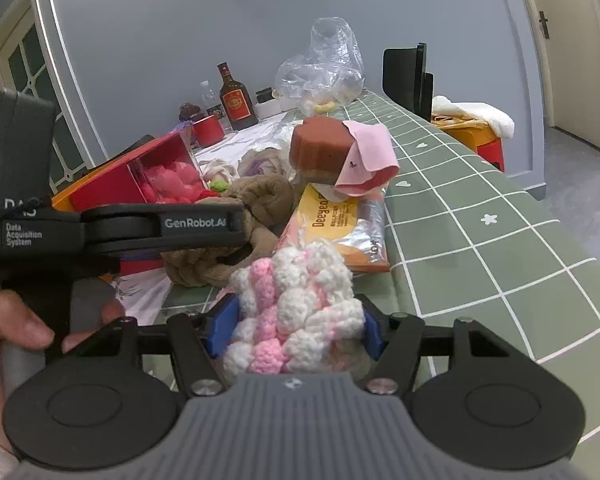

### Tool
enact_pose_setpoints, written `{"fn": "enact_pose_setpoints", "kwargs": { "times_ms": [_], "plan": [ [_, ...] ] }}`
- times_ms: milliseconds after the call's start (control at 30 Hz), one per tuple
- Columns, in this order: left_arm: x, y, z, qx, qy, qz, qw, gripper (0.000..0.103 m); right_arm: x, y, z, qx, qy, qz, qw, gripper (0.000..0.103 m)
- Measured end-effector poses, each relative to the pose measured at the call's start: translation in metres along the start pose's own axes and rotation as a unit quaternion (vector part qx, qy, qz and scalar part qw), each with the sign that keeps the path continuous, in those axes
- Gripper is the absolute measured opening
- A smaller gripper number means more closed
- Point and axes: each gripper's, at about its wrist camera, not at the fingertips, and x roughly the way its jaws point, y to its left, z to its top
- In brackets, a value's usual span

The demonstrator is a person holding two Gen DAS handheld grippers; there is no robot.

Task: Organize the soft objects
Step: 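Grasp the brown plush teddy bear with the left tool while the right tool holds the bobble toy, then carry both toys to the orange box while the right tool drops the bobble toy inside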

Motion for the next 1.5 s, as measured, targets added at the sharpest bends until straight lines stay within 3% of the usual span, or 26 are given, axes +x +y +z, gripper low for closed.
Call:
{"fn": "enact_pose_setpoints", "kwargs": {
  "times_ms": [133,400,567,800,900,967,1033,1100,1267,1367,1500],
  "plan": [
    [-0.006,0.007,-0.004,-0.009,0.000,-0.016,0.9998,0.048,0.000,0.001,0.001,-0.002,0.001,-0.001,1.000,0.063],
    [-0.040,0.020,-0.016,0.000,-0.003,-0.046,0.9989,0.047,-0.001,0.001,0.001,-0.004,0.002,0.001,1.000,0.064],
    [-0.069,0.037,-0.030,0.018,-0.019,-0.021,0.9994,0.047,0.002,0.002,0.002,-0.011,0.006,0.004,1.000,0.066],
    [-0.089,0.072,-0.047,-0.007,0.000,-0.035,0.9994,0.047,0.002,0.003,0.002,-0.015,0.006,0.000,1.000,0.066],
    [-0.090,0.069,-0.054,0.016,-0.013,-0.029,0.9994,0.053,0.001,0.004,0.001,-0.016,0.007,-0.001,1.000,0.071],
    [-0.087,0.067,-0.057,0.027,-0.021,-0.021,0.9992,0.059,-0.002,0.007,0.001,-0.024,-0.001,-0.009,1.000,0.091],
    [-0.085,0.066,-0.061,0.032,-0.034,-0.018,0.9987,0.064,-0.006,0.011,0.001,-0.032,-0.022,-0.020,0.999,0.098],
    [-0.081,0.065,-0.062,0.034,-0.041,-0.009,0.9986,0.078,-0.006,0.016,0.002,-0.046,-0.027,-0.029,0.998,0.099],
    [-0.071,0.066,-0.060,0.016,-0.046,-0.013,0.9987,0.083,0.005,0.026,0.005,-0.077,-0.006,-0.036,0.996,0.100],
    [-0.066,0.064,-0.058,0.016,-0.050,-0.011,0.9985,0.073,0.013,0.026,0.006,-0.076,0.020,-0.030,0.996,0.100],
    [-0.066,0.061,-0.061,0.033,-0.055,-0.007,0.9979,0.065,0.009,0.023,0.006,-0.066,0.013,-0.032,0.997,0.095]
  ]
}}
